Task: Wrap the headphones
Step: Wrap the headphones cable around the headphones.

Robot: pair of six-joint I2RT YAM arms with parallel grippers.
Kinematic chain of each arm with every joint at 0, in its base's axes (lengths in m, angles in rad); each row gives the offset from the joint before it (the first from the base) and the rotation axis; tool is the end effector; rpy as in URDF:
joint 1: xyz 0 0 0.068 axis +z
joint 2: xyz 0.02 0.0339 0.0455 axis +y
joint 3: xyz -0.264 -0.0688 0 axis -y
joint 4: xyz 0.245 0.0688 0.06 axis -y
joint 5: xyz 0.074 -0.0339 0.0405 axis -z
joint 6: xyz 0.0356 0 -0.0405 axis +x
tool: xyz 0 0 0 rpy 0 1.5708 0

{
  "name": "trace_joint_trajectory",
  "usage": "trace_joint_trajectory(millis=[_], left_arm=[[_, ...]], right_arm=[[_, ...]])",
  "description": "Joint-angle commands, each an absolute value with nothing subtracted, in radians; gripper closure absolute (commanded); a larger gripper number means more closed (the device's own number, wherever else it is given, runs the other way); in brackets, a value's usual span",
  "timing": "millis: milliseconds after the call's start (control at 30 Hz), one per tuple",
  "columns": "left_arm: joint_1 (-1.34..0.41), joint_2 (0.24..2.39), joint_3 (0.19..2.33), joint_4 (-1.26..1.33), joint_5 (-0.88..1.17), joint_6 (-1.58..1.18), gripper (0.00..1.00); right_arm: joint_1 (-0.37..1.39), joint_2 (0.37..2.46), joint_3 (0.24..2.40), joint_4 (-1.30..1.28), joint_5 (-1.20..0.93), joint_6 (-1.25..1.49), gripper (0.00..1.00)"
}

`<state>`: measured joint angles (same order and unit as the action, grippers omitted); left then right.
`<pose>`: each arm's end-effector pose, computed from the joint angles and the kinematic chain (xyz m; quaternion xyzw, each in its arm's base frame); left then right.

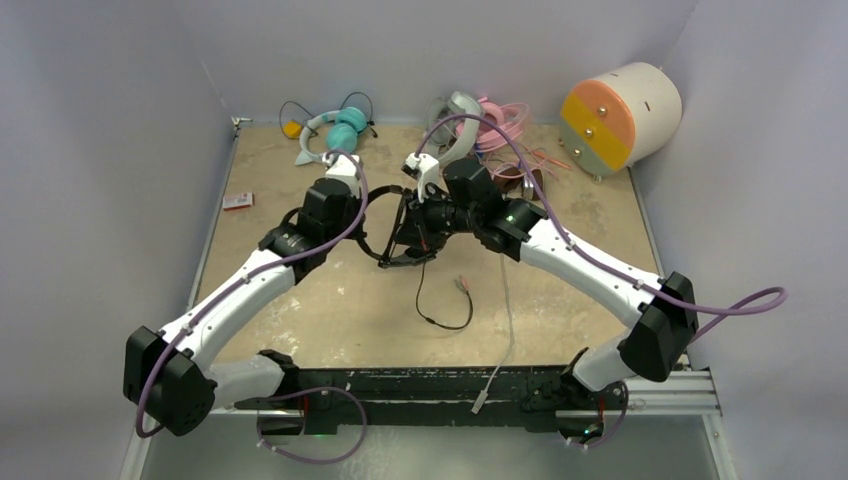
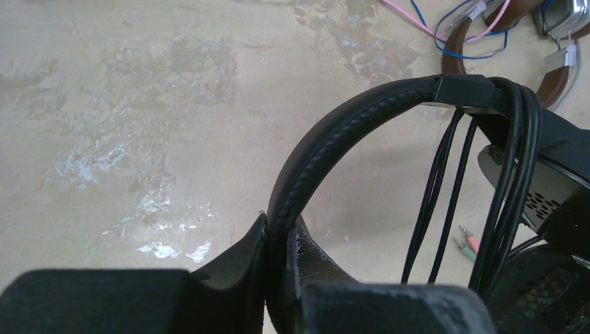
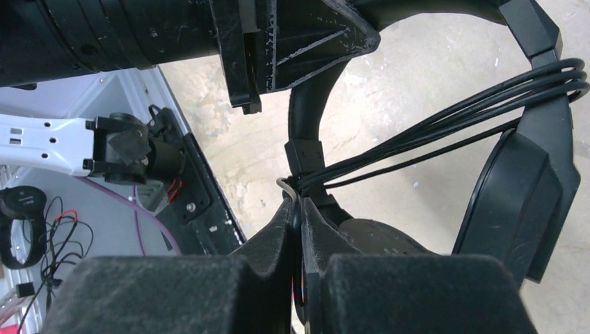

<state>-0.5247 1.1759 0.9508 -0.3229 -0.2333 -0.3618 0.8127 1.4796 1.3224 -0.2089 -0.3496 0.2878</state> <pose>0.2321 -0.1248 0.3044 0.0137 0.8679 -0.1168 0.4826 0.2302 0.2608 0.3588 -0.3057 0.7581 0.4139 0.4007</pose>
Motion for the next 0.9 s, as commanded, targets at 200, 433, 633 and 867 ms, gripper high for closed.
trace_joint_trajectory(millis=[200, 433, 633, 867], left_arm=[[-0.563, 1.253, 0.985, -0.351, -0.178, -0.347, 1.00], [-0.582, 1.251, 0.966, -0.355, -0.194, -0.331, 1.00], [-0.600, 1.267, 0.969, -0.381, -0.228, -0.297, 1.00], [-0.631, 1.279, 0.988, -0.420, -0.331, -0.233, 1.00]], right_arm=[[0.799, 1.476, 1.435, -0.312, -0.298, 0.249, 0.96], [0.757, 1.452, 1.437, -0.343, -0.244, 0.255, 0.97], [0.717, 1.456, 1.443, -0.387, -0.233, 0.269, 0.97], [0.676, 1.455, 1.453, -0.422, -0.192, 0.245, 0.85]])
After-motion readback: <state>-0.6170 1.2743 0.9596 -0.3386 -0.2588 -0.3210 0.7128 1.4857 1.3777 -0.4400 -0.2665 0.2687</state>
